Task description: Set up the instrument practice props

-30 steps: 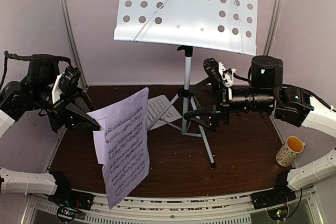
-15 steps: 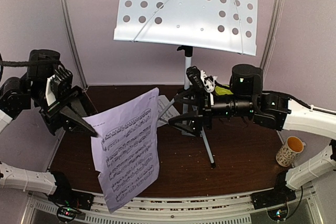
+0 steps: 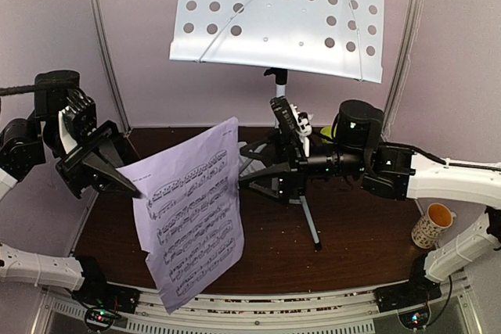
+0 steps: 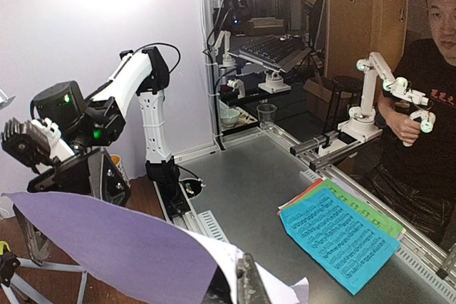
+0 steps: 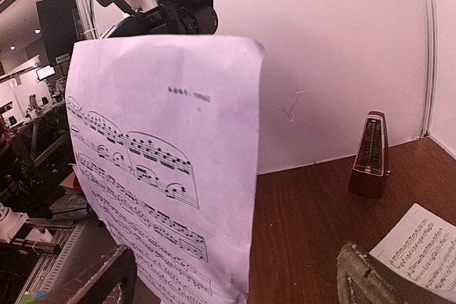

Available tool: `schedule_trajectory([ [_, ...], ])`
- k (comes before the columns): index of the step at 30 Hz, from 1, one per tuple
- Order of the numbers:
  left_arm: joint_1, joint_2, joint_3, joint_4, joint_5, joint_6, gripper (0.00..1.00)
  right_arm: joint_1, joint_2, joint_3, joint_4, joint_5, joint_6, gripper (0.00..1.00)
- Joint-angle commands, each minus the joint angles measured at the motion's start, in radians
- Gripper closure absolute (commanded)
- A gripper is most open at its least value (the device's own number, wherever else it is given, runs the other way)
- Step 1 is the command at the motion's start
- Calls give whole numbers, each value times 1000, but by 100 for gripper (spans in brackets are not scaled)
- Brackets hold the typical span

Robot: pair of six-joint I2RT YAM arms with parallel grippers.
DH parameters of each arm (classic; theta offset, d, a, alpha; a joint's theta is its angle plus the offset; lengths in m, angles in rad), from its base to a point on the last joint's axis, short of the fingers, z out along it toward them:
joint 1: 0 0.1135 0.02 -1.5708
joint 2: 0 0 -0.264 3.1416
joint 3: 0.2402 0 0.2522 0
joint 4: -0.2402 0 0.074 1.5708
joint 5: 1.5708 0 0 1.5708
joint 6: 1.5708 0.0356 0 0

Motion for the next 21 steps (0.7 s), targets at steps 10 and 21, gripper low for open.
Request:
schedule_trajectory([
  [10,-14,-14,-2,47,-28,17,100,36,85,11,181,-120,105,30],
  [21,-13,-101,-51,47,-357,56,100,35,-98,-95,97,-26,70,100],
])
